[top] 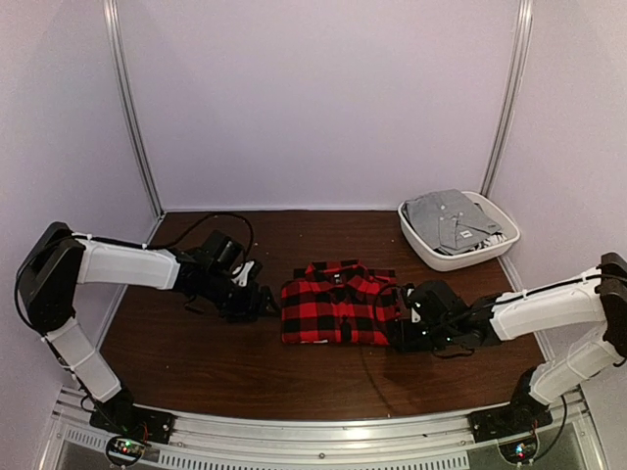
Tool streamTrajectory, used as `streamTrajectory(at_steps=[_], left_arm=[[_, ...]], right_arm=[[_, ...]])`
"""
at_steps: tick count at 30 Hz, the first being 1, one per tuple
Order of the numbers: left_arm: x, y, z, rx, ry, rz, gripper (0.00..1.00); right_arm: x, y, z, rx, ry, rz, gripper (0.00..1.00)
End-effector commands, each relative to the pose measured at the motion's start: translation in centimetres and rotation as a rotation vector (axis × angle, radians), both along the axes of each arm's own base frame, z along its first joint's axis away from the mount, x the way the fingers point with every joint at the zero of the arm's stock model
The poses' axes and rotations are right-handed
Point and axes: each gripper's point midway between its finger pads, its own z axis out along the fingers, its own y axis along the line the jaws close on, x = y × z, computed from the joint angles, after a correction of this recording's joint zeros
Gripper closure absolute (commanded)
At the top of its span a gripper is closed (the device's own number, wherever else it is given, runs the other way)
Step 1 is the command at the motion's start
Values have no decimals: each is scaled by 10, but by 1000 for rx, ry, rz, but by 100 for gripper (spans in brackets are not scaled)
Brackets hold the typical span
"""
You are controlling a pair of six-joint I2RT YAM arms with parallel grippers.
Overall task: Fold and stack the long sleeve shirts
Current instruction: Adjust the square-folded shirt at the center of the board.
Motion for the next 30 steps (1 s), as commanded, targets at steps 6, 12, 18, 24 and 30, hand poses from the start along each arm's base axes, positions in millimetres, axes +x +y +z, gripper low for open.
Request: streamTrajectory(at_steps=[6,12,18,24,30], left_arm=[[68,-3,22,42,-187,60,30],[101,-5,15,53,-210,80,34],[113,-16,-2,37,-178,60,35],[115,-22,-17,25,-144,52,37],[115,-37,-19,-46,-121,28,43]], right_arm=[[62,-9,76,59,-160,-88,54],[116,-8,71,57,-177,-105,58],[148,-8,56,52,-156,-108,60],[159,-7,33,54,-108,-102,60],[165,0,22,62,-96,-94,61]])
